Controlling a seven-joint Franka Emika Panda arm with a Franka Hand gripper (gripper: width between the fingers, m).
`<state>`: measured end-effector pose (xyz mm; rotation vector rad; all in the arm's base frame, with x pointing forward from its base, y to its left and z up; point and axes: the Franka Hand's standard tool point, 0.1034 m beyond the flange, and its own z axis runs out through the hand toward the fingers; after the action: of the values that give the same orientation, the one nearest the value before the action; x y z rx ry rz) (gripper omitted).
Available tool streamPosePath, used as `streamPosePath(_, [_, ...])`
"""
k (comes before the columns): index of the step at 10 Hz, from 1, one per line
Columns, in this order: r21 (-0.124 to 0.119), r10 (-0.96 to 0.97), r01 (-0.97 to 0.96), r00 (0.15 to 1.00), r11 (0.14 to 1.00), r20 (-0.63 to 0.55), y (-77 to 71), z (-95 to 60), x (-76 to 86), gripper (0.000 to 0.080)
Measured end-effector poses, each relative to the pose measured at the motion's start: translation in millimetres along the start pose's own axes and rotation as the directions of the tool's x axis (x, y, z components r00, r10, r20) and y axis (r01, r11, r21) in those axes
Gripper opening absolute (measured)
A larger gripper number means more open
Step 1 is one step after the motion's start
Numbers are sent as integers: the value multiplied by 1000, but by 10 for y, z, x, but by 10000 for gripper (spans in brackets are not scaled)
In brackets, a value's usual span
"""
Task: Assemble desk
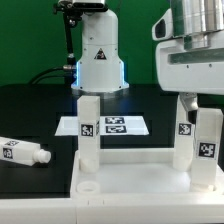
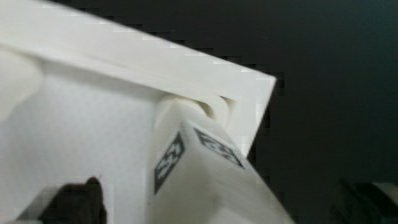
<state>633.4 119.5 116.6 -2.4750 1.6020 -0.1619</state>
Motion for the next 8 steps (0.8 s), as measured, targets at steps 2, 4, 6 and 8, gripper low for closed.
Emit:
streamPosePath(2, [-1,-131,131,991,991,-1,4,6,12,648])
streamPosePath(4, [-42,-474,474,880,880,-4,-58,-16,23,648])
streamPosePath(6, [-52,-682,681,732,731,-1,-72,16,-5,648])
streamPosePath(8, [-53,-630,628,777,776,-4,-66,19,7,520])
